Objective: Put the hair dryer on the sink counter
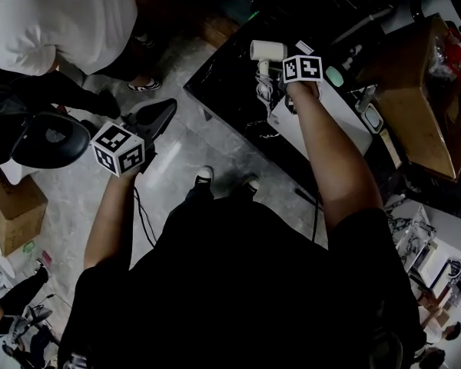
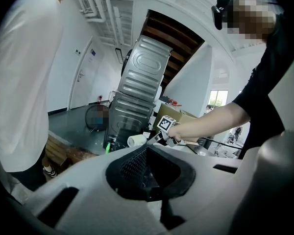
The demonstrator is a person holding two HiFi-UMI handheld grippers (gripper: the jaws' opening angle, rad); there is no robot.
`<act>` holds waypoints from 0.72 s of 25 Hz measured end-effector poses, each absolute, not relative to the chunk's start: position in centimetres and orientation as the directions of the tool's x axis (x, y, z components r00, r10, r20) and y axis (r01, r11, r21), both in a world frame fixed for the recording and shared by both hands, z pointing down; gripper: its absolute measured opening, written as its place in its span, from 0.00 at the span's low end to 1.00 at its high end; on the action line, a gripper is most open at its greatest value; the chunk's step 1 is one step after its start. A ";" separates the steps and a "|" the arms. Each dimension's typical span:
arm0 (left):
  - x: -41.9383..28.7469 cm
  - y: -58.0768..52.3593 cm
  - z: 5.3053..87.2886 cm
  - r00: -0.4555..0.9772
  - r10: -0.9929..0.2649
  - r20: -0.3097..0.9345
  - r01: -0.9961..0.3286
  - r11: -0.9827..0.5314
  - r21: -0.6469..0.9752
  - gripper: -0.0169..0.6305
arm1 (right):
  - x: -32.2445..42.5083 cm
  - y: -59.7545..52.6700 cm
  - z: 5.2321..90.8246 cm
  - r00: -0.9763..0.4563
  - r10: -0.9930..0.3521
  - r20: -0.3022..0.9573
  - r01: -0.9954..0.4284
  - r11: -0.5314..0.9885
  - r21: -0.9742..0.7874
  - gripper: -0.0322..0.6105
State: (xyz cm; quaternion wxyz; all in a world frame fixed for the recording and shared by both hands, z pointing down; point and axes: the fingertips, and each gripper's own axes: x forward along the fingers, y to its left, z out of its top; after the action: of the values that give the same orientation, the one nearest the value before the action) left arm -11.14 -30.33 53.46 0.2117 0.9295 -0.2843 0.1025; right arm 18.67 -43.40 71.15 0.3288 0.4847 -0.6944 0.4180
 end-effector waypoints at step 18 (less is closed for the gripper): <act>-6.1 -27.2 49.7 0.878 -0.396 0.267 -0.466 -0.834 0.296 0.05 | 21.5 -38.4 64.3 -0.325 -0.500 0.802 -0.946 0.180 -0.271 0.34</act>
State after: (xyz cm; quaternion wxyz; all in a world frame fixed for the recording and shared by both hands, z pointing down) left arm -6.06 -27.19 49.70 0.1785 0.9525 -0.2264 0.0979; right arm 21.51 -38.42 64.28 0.2842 0.5067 -0.7135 0.3916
